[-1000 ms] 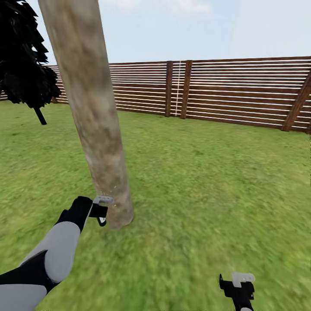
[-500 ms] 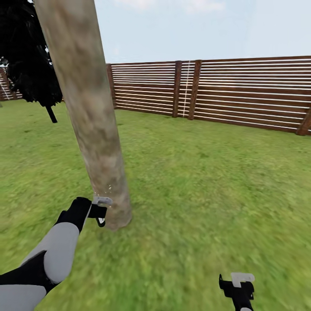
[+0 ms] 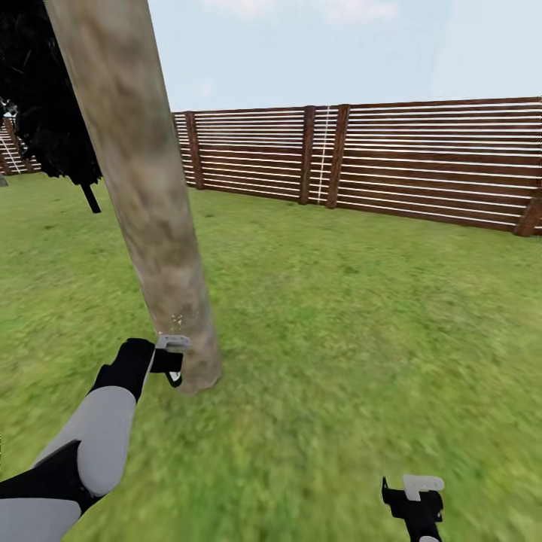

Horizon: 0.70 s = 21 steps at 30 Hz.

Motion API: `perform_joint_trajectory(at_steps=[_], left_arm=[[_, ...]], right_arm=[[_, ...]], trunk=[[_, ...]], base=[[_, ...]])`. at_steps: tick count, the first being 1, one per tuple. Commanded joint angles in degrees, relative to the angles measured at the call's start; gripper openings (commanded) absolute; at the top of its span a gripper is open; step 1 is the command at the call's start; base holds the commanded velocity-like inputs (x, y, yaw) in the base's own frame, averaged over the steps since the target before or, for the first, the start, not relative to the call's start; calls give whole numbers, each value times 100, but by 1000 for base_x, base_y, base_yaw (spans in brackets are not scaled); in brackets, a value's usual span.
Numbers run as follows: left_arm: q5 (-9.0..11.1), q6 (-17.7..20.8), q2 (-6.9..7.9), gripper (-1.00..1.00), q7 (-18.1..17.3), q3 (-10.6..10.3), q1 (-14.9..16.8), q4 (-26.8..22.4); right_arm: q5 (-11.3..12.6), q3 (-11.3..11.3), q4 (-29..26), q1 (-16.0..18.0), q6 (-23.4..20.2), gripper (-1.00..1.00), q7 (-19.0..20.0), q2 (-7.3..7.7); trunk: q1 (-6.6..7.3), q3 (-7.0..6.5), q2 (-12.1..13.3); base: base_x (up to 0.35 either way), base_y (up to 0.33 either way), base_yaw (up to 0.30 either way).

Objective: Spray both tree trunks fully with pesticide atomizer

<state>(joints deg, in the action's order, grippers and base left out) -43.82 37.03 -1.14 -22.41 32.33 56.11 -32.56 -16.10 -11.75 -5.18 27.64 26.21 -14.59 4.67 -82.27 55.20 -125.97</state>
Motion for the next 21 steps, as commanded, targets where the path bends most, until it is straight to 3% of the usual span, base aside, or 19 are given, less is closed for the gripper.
perform_joint_trajectory(at_steps=[1, 6, 11, 13, 15, 17, 19, 21], left_arm=[[-50, 15, 0, -100, -53, 54, 6, -13], [-54, 23, -30, -100, -48, 73, 20, -13], [-53, 21, -30, -100, -18, 96, 29, -21], [-62, 16, 58, -100, -8, 106, 18, -21], [-65, 15, 314, -100, 5, 107, -4, -22], [-65, 15, 457, -100, 8, 89, -16, -15], [-53, 8, 383, -100, 16, 83, -27, 32], [-52, 7, 201, -100, 17, 86, -29, 59]], right_arm=[[-60, -43, 8, 4, 16, 100, -18, -1], [-60, -41, 8, 4, 16, 100, -18, -8], [-56, -39, 8, 4, 16, 100, -18, -10], [-58, -41, 8, 4, 16, 100, -18, -10], [-60, -41, 8, 4, 16, 100, -18, -10], [-59, -44, 8, 4, 16, 100, -18, -10], [-59, -40, 8, 4, 16, 100, -18, -10], [-56, -39, 8, 4, 16, 100, -18, -10]], trunk=[[4, 5, -3], [4, 5, -3], [4, 5, -3], [4, 5, -3], [4, 5, -3], [4, 5, -3], [4, 5, -3], [4, 5, -3]], base=[[-258, -197, 0], [-103, -245, 97], [171, -226, 266], [273, -157, 162], [280, -149, 41], [282, -146, 8], [282, -156, 1], [263, -172, 0]])
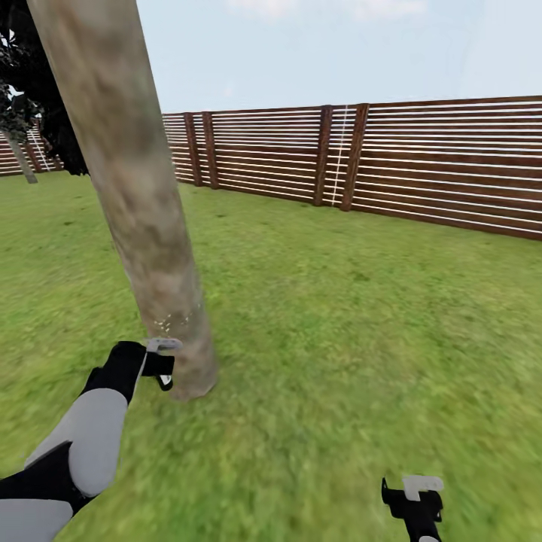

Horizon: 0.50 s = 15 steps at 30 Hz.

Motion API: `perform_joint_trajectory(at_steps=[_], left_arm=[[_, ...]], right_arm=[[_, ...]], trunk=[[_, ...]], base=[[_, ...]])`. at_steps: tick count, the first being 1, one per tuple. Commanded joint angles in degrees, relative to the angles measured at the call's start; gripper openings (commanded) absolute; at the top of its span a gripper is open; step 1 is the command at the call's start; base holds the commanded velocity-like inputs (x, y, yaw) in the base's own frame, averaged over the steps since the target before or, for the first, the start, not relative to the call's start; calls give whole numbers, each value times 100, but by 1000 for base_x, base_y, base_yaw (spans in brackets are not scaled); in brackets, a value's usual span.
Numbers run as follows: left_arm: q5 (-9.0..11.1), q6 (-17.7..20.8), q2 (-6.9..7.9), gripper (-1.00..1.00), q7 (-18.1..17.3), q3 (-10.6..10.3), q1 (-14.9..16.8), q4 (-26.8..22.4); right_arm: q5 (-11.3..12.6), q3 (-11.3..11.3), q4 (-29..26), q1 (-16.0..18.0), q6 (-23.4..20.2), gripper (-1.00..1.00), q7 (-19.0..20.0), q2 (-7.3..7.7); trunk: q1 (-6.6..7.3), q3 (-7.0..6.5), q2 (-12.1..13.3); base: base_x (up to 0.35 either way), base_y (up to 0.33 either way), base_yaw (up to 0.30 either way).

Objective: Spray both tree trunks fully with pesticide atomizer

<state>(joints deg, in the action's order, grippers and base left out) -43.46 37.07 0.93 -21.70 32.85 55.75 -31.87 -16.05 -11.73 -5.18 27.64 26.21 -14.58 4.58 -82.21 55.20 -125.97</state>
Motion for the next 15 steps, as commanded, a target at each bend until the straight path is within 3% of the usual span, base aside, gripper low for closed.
perform_joint_trajectory(at_steps=[1, 4, 5, 6, 8, 10, 12, 15], left_arm=[[-94, 1, -73, -100, -53, 35, 2, -2], [-100, -7, -15, -100, -22, 96, -110, -57], [-101, -17, 86, -100, -16, 192, -223, -104], [-101, -37, 286, -100, -11, 345, -340, -192], [-93, -60, 410, -100, -10, 499, -567, -235], [-88, -71, 384, -100, -9, 521, -675, -188], [-91, -88, 96, -100, 12, 525, -734, -76], [-79, -280, -30, -100, 366, 558, -741, -32]], right_arm=[[-61, -41, 8, 5, 16, 100, -18, -1], [-57, -40, 8, 5, 16, 100, -18, -1], [-60, -41, 8, 5, 16, 100, -18, -1], [-63, -40, 8, 5, 16, 100, -18, -1], [-64, -40, 8, 5, 16, 100, -18, -1], [-64, -41, 8, 5, 16, 100, -18, -1], [-63, -40, 8, 5, 16, 100, -19, -1], [-65, -40, 8, 5, 16, 100, -18, -1]], trunk=[[-2, 5, -2], [-2, 5, -2], [-2, 5, -2], [-2, 5, -2], [-2, 5, -2], [-2, 5, -2], [-2, 5, -2], [-2, 5, -2]], base=[[244, -189, 0], [227, -201, 0], [200, -216, 44], [168, -234, 188], [121, -256, 250], [100, -265, 270], [93, -269, 276], [92, -270, 277]])
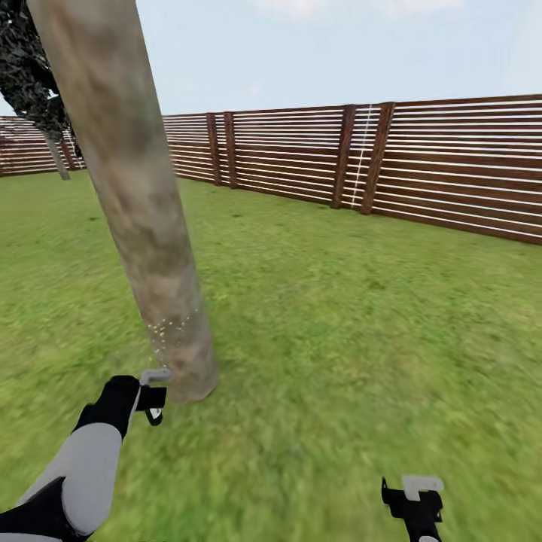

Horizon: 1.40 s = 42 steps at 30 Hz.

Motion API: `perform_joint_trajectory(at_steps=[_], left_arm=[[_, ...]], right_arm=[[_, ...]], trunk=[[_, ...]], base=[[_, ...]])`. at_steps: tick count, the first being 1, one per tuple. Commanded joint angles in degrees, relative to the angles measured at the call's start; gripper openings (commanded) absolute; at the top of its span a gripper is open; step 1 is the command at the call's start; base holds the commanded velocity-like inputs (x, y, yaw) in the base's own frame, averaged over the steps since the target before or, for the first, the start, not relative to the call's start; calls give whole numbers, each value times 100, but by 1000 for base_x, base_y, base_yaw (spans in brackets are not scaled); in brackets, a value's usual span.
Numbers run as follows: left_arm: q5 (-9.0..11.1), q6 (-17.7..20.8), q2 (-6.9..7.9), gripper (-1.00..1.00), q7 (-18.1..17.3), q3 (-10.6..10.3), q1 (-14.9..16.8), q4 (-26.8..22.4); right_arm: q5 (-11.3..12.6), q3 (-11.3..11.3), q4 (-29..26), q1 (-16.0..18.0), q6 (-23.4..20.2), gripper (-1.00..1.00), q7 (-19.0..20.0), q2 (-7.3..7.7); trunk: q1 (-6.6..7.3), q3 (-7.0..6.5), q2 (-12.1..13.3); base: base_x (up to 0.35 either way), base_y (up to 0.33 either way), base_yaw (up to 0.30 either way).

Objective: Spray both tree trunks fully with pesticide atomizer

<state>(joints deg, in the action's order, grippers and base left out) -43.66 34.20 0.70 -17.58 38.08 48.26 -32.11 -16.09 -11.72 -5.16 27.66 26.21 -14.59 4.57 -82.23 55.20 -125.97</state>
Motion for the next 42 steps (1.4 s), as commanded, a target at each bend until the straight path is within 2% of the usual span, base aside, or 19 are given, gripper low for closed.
perform_joint_trajectory(at_steps=[1, 3, 5, 7, 14, 16, 18, 21, 26, 35, 42], left_arm=[[-51, -199, -5, -100, 90, 65, 5, 29], [13, -326, 26, -100, 144, 313, 0, 116], [49, -356, 58, -100, 153, 470, -6, 141], [65, -367, 70, -100, 163, 538, -43, 115], [91, -353, 111, -100, 173, 574, -60, 73], [126, -347, 282, -100, 175, 573, -68, 78], [248, -344, 335, -100, 176, 566, -71, 101], [338, -349, 326, -100, 176, 561, -71, 148], [347, -356, 322, -100, 169, 554, -71, 152], [339, -265, 273, -100, 149, 514, -71, 119], [307, 143, 257, -100, 124, 497, -71, 143]], right_arm=[[-61, -41, 6, 3, 16, 100, -17, 0], [-55, -41, 6, 3, 16, 100, -21, 0], [-53, -42, 6, 3, 16, 100, -23, 1], [-52, -48, 6, 3, 16, 100, -29, 14], [-52, -43, 6, 3, 16, 100, -26, 9], [-52, -41, 6, 3, 16, 100, -26, 7], [-52, -41, 6, 3, 16, 100, -26, 2], [-52, -41, 6, 3, 16, 100, -26, 0], [-52, -41, 6, 3, 16, 100, -26, 0], [-52, -41, 6, 3, 16, 100, -26, 0], [-52, -41, 13, 3, 16, 100, -26, 1]], trunk=[[0, 5, -2], [0, 5, -2], [0, 5, -2], [0, 5, -2], [0, 5, -2], [0, 5, -2], [0, 5, -2], [0, 5, -2], [0, 5, -2], [0, 5, -2], [0, 5, -2]], base=[[96, -270, 277], [107, -270, 274], [101, -270, 192], [45, -274, 35], [-100, -273, 3], [-52, -277, 0], [-10, -281, 83], [-2, -282, 233], [53, -250, 275], [155, -15, 203], [276, -131, 3]])
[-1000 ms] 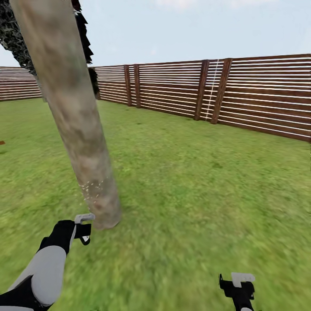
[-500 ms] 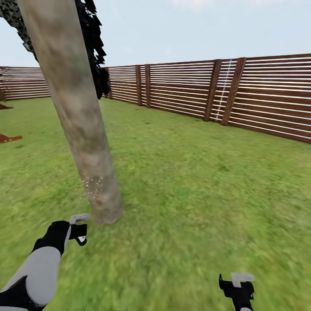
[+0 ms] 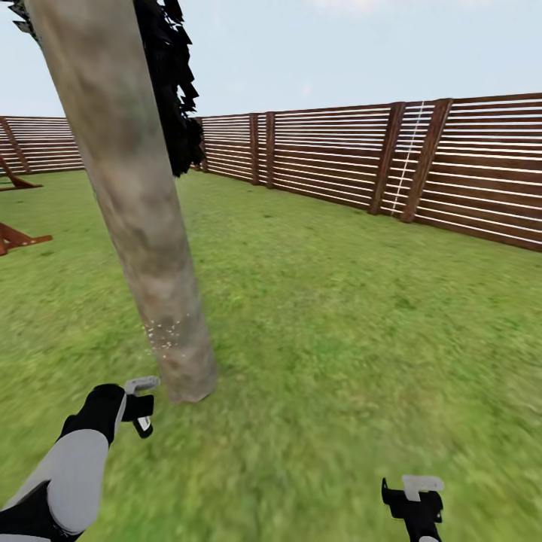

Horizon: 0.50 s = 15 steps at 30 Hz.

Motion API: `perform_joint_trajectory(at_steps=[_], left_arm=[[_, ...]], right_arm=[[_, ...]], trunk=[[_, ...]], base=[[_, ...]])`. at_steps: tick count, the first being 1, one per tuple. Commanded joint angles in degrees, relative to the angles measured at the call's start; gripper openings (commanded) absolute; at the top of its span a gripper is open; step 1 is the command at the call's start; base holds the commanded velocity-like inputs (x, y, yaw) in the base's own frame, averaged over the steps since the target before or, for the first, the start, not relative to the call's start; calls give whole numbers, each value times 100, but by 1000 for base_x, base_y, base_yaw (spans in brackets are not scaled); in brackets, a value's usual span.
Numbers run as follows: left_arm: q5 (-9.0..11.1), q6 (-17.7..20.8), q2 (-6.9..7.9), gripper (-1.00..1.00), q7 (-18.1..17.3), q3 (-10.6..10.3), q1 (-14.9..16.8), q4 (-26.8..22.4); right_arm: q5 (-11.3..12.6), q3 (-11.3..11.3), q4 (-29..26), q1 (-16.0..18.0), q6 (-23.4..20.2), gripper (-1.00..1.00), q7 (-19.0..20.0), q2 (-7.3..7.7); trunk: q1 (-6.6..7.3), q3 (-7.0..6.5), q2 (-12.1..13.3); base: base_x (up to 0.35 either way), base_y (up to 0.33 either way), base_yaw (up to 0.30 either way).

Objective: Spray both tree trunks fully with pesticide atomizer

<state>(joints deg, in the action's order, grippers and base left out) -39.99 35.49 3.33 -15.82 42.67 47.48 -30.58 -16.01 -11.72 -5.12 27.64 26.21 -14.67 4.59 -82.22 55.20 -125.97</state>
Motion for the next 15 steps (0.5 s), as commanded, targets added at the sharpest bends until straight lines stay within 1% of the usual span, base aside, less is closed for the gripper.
perform_joint_trajectory(at_steps=[1, 7, 13, 15], left_arm=[[-60, 19, -6, -100, -53, 35, 7, -10], [-57, 29, -16, -100, -53, 30, 7, -2], [-61, 29, -16, -100, -50, 29, 7, -2], [-66, 29, -16, -100, -45, 29, 7, -7]], right_arm=[[-60, -41, 9, 5, 16, 100, -18, -1], [-60, -42, 2, 5, 16, 100, -16, -2], [-60, -41, 2, 5, 16, 100, -18, -6], [-60, -41, 2, 5, 16, 100, -18, -10]], trunk=[[-1, 5, -2], [-1, 5, -2], [-1, 5, -2], [-1, 5, -2]], base=[[185, -210, 0], [123, -249, 0], [16, -271, 0], [-6, -273, 92]])
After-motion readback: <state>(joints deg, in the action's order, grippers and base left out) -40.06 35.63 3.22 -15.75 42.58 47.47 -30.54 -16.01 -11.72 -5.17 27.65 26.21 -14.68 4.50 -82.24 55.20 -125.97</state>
